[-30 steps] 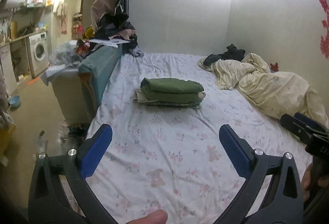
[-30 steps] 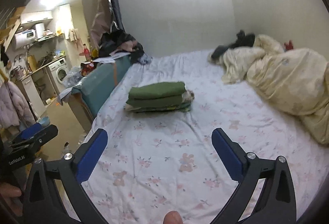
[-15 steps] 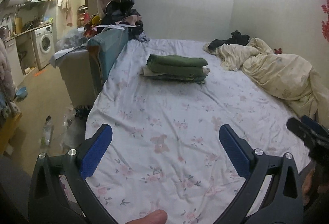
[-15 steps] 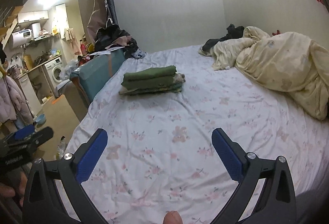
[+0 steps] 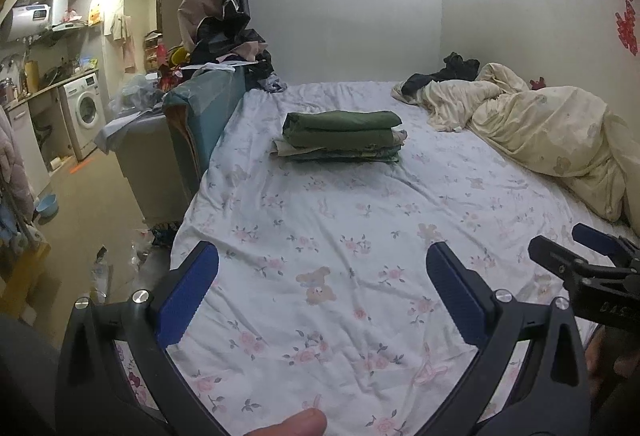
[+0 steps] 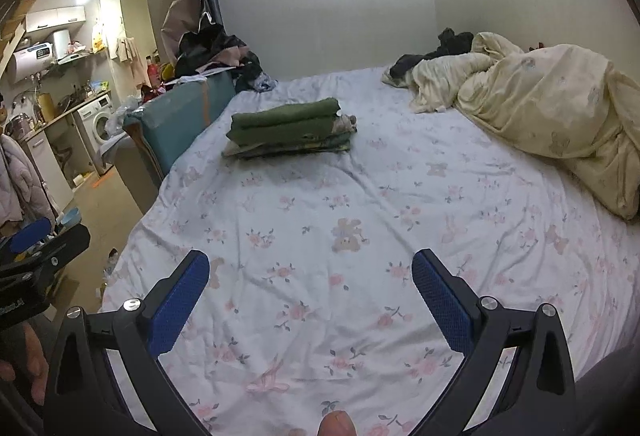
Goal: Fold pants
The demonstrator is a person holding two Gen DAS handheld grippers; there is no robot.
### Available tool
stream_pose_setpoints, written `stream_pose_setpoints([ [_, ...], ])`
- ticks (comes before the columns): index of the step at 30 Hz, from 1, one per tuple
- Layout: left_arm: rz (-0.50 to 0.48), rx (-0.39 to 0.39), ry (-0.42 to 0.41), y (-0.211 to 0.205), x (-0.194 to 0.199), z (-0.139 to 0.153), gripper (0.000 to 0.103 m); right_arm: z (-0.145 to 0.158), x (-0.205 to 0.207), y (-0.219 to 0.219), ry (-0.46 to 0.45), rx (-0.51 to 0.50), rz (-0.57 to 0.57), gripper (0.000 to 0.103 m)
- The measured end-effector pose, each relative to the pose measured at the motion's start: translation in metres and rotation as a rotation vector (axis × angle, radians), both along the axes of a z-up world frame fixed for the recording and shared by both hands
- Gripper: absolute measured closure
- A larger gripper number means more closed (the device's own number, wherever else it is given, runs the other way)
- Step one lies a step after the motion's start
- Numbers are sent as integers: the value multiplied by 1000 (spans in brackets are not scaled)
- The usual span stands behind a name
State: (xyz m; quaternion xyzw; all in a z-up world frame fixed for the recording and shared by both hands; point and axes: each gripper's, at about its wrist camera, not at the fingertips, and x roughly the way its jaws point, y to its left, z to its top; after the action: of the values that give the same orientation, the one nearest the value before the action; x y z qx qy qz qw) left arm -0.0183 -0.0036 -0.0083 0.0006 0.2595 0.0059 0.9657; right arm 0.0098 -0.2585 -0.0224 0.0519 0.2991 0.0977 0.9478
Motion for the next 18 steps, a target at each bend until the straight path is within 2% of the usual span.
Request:
stream_pose_setpoints([
  [7, -5, -18, 28, 1, 6, -3, 1, -1, -2, 6, -5, -15, 12, 0],
  [18, -7, -17, 21, -1, 4, -2, 1, -1, -2, 6, -6, -16, 12, 0],
])
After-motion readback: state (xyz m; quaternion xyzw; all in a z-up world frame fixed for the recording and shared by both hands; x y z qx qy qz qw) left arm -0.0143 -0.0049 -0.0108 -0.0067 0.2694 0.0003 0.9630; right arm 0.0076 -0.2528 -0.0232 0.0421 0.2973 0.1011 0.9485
